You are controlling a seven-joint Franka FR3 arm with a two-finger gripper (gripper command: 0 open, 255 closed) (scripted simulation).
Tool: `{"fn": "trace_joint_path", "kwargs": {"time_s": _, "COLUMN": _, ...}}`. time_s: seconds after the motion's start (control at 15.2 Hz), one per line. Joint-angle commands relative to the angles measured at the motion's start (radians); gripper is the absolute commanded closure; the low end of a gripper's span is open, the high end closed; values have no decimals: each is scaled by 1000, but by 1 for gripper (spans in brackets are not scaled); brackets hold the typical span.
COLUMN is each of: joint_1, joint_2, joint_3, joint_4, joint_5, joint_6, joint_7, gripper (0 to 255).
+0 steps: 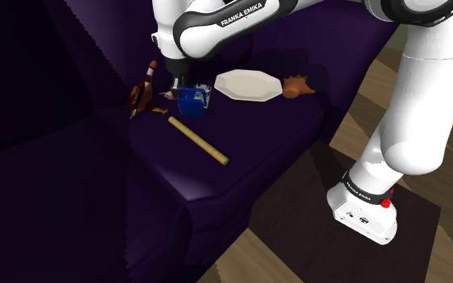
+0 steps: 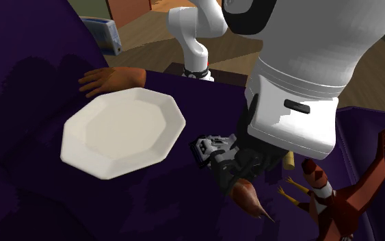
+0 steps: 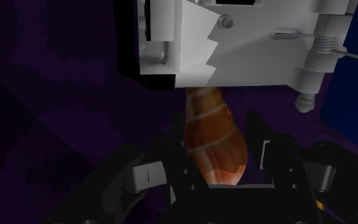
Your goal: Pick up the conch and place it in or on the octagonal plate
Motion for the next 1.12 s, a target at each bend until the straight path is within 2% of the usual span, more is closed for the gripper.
{"fn": "trace_joint_path", "kwargs": {"time_s": 0.0, "joint_1": 0, "joint_2": 0, "joint_3": 0, "joint_4": 0, "joint_5": 0, "joint_6": 0, "joint_7": 0, "gripper": 255}}
{"fn": "trace_joint_path", "kwargs": {"time_s": 0.13, "joint_1": -1, "joint_2": 0, "joint_3": 0, "joint_4": -1, "joint_5": 0, "joint_6": 1, "joint_7": -1, "gripper": 255}}
{"fn": "trace_joint_path", "kwargs": {"time_s": 1.06, "joint_1": 1, "joint_2": -39, "joint_3": 9, "joint_4": 134, "joint_5": 31, "joint_6": -167, "joint_7": -45, "gripper": 255}}
